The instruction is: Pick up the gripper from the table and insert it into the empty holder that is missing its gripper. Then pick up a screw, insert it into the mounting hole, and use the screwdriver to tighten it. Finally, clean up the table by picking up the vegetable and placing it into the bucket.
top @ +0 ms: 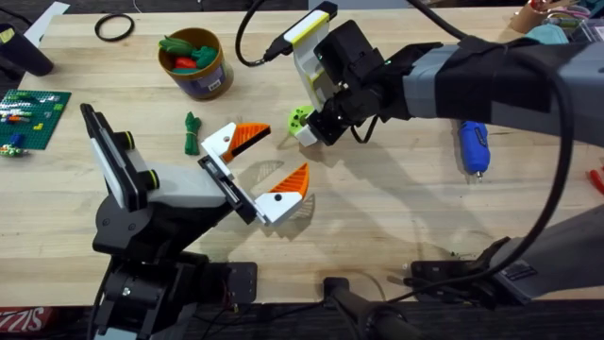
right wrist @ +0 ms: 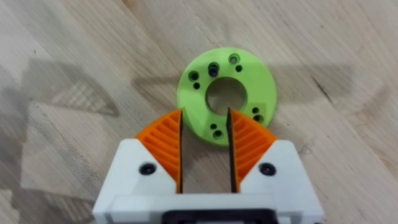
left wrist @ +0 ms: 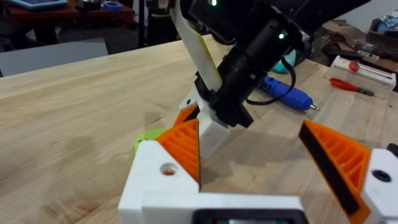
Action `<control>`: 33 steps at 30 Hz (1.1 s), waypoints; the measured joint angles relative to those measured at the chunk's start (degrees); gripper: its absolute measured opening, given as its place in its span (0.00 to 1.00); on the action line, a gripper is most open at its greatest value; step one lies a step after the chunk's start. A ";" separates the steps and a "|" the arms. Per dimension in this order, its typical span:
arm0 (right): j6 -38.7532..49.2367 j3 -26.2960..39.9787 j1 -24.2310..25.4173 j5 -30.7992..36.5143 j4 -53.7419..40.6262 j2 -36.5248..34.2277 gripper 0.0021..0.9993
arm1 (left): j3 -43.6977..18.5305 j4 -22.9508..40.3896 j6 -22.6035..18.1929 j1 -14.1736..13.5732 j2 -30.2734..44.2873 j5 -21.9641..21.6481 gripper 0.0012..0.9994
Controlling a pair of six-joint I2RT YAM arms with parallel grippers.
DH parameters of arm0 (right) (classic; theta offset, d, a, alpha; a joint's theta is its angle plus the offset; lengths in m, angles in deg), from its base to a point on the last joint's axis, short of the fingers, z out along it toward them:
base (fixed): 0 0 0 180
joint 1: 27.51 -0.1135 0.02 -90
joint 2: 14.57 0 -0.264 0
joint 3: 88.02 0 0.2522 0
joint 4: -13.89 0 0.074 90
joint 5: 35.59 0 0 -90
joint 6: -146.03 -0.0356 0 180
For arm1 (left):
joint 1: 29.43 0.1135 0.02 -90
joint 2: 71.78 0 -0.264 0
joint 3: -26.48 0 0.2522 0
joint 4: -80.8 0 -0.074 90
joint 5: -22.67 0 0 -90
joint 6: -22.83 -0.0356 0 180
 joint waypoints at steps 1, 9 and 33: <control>0.00 0.00 0.00 0.04 -0.02 0.00 0.37 | 0.00 -0.06 0.00 -0.02 0.02 -0.02 0.99; 0.11 0.95 0.04 0.02 3.09 0.00 0.37 | 0.00 -0.07 0.02 -0.02 0.01 -0.04 0.99; 2.12 1.60 0.04 0.01 10.32 -4.22 0.37 | 0.00 -0.07 0.04 -0.02 0.02 -0.04 0.99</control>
